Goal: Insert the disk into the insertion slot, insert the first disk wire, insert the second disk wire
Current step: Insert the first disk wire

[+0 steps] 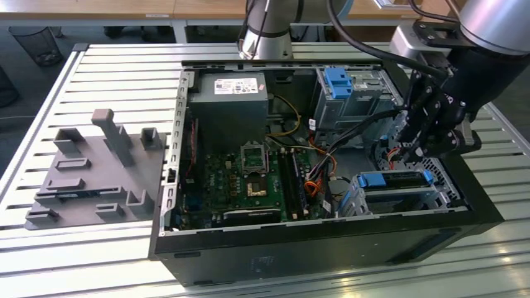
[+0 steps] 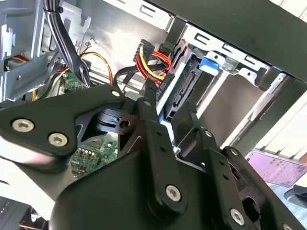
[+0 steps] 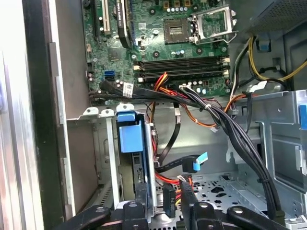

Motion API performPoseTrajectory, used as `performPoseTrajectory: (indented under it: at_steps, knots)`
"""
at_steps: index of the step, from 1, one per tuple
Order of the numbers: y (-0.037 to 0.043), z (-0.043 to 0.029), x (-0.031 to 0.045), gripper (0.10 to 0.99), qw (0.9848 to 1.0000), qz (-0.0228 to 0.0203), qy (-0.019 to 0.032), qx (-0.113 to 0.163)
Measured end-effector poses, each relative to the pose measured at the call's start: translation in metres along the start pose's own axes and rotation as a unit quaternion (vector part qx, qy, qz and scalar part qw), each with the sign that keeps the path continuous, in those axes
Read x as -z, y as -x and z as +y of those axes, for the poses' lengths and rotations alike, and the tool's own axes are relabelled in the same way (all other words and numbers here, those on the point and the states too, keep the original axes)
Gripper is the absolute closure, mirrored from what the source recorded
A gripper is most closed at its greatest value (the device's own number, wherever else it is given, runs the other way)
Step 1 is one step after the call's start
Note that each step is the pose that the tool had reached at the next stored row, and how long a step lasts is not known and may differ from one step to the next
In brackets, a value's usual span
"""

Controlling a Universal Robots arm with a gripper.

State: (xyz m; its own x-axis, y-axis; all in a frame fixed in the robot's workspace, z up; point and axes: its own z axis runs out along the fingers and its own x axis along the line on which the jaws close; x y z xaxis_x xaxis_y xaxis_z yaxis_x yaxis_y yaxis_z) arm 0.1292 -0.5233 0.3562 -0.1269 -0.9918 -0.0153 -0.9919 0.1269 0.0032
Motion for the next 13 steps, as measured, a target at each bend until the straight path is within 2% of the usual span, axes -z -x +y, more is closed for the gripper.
performPoseTrajectory:
  at_steps: [6,7,13]
  knots:
    - [0.0025,-0.0008,-0.0041,0.686,1.0,-0.0001,-0.0001,-0.009]
    - [0.0027,-0.001,-0.0046,0.753,0.9999,-0.0001,-0.0002,-0.01]
    - [0.0048,-0.0022,-0.0056,0.753,0.9998,0.0023,-0.0006,-0.018]
